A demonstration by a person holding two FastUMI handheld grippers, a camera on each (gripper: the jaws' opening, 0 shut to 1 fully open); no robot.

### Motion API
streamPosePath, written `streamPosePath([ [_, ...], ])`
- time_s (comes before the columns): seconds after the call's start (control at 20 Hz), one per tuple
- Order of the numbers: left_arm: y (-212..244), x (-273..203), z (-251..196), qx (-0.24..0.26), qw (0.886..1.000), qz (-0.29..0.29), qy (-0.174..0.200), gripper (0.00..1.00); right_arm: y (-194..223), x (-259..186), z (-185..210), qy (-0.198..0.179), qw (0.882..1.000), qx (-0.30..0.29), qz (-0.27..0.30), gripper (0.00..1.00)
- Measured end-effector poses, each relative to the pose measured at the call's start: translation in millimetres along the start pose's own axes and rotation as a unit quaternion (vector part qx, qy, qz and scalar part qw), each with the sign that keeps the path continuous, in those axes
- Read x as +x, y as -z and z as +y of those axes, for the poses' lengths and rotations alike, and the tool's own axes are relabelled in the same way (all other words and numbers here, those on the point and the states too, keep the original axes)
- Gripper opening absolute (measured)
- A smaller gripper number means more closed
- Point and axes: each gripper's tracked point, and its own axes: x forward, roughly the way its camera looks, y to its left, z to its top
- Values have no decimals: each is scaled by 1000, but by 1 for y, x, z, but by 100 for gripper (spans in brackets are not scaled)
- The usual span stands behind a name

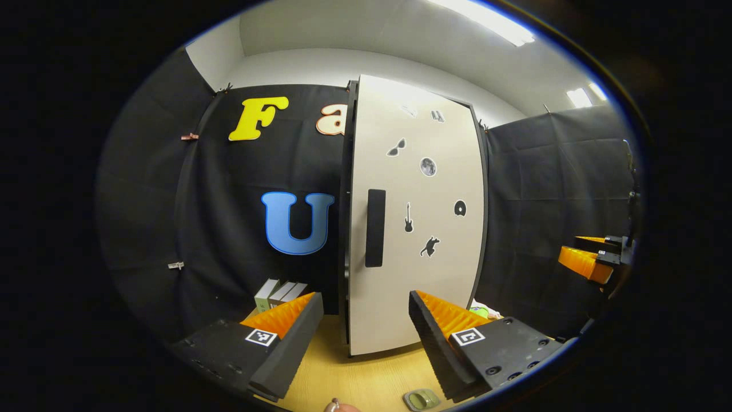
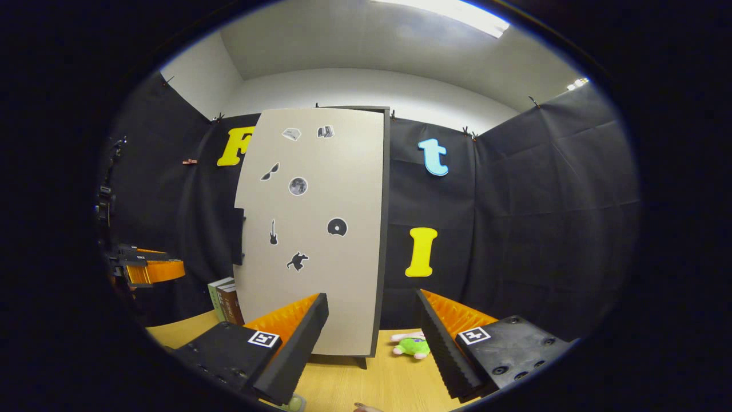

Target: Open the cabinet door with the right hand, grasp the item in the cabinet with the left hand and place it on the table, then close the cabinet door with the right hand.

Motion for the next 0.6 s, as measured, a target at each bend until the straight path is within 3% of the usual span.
streamPosePath([
  [0.6, -1, -1, 1, 16, 1000, 0, -5, 95, 0, -1, 11, -16, 1000, -7, 5, 97],
])
